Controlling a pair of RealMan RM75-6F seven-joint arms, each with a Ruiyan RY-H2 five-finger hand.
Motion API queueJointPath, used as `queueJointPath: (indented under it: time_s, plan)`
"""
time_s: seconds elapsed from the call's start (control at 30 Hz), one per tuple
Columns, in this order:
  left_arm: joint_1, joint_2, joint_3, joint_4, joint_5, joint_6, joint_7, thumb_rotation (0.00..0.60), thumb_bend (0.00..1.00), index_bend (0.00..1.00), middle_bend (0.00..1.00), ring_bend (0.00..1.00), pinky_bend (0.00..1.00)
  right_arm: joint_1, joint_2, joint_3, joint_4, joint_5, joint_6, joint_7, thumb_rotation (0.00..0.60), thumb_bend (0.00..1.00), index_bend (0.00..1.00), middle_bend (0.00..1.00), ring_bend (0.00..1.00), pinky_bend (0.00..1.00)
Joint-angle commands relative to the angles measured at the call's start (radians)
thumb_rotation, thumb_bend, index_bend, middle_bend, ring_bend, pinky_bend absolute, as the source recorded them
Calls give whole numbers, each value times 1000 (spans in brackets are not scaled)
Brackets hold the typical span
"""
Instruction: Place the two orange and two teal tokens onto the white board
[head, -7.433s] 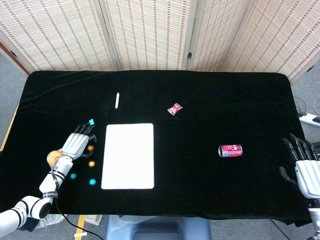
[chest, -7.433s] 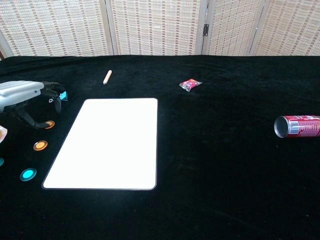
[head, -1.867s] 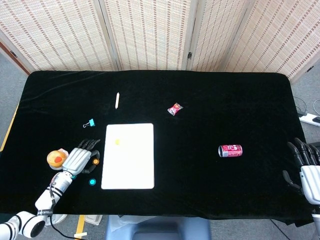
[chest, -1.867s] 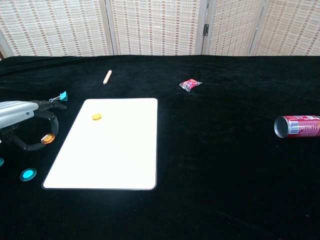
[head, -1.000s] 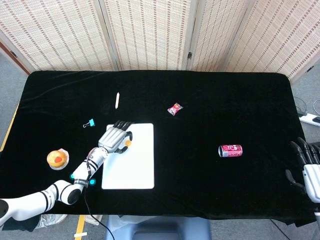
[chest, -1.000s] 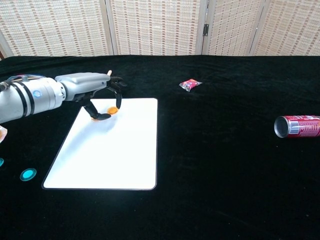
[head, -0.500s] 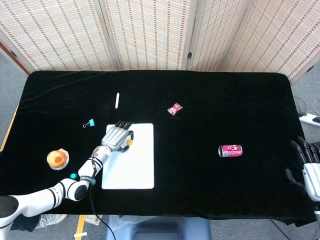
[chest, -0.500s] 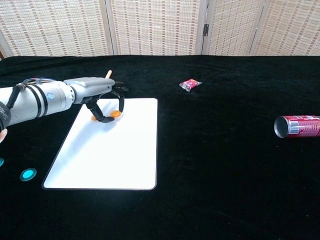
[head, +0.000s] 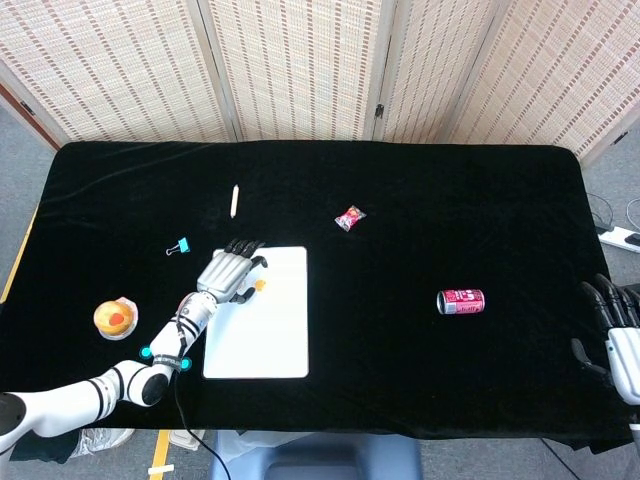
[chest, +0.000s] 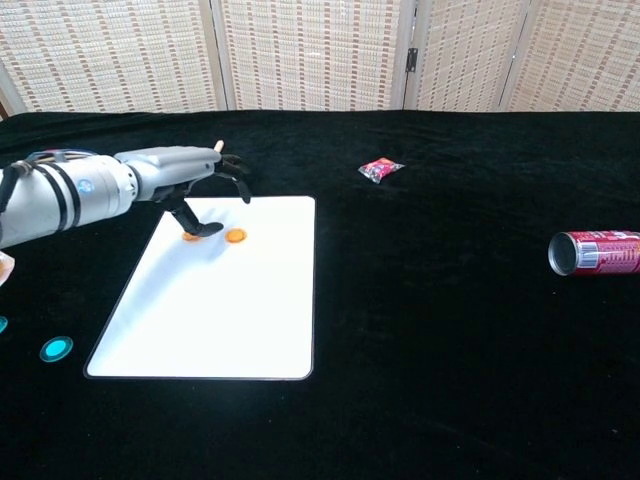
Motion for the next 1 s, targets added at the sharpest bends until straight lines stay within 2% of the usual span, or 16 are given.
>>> queueJointPath:
  time_s: [0.03, 0.2, 0.43, 0.73, 1.0]
  plan:
    - [48, 66, 29, -71, 73, 65, -38, 600, 462, 407, 81, 0, 0, 1, 1, 1, 0, -3, 2, 0, 600, 438, 0, 0, 0, 0]
    - [130, 159, 96, -158, 192, 170, -89, 600, 462, 452, 81, 0, 0, 1, 2, 1, -1, -14, 11, 0, 600, 438, 0, 0, 0, 0]
    - [224, 235, 179, -188, 305, 284, -113, 600, 462, 459, 81, 0, 0, 10, 5, 1, -13, -29, 9, -14, 600, 438, 0, 0, 0, 0]
    - [322, 278, 273, -169, 407, 376, -116, 600, 461, 455, 81, 0, 0, 16, 3, -2, -25, -40, 6, -27, 600, 438, 0, 0, 0, 0]
    - [391, 277, 315, -123, 443, 416, -140, 600, 460, 442, 82, 0, 0, 18, 2, -5, -29, -45, 6, -32, 600, 438, 0, 0, 0, 0]
